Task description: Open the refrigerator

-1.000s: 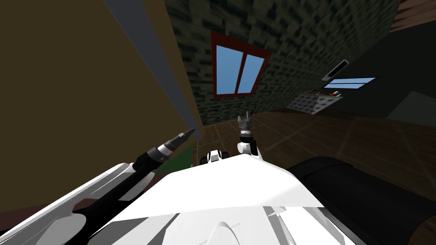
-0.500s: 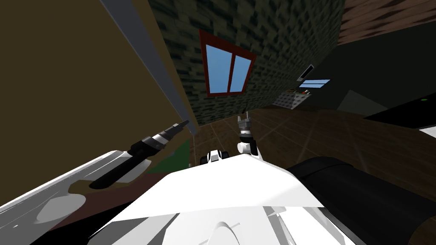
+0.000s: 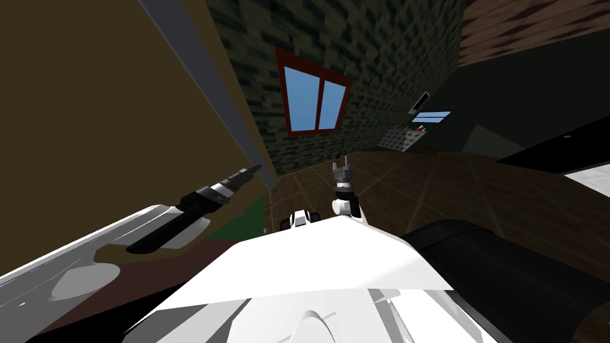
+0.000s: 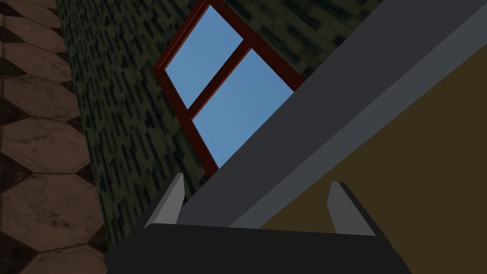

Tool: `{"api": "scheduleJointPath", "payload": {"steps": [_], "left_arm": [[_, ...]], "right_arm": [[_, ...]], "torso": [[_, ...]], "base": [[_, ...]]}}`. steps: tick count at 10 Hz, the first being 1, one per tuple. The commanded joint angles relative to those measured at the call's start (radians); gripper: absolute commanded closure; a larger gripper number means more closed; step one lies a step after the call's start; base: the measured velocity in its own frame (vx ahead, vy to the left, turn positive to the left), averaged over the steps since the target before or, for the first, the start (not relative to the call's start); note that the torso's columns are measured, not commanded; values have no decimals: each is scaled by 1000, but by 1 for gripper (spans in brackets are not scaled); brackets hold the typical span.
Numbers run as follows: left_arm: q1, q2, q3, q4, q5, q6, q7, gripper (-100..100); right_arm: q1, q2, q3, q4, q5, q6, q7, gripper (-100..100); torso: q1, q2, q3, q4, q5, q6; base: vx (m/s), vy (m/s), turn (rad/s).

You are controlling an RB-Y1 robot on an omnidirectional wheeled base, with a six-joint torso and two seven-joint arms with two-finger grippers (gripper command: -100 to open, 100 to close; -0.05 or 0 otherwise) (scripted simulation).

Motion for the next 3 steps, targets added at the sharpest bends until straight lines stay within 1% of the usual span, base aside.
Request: {"api": "scheduleJointPath", "payload": {"steps": [1,3], "left_arm": [[0,0,0,0,0,0,0,0],[1,0,-1,0,0,0,0,0]], "right_arm": [[0,0,0,0,0,0,0,0],[0,0,0,0,0,0,0,0]], "torso": [[0,1,1,0,0,0],[0,2,1,1,0,0]], "base": [[0,0,0],[0,0,0]]}}
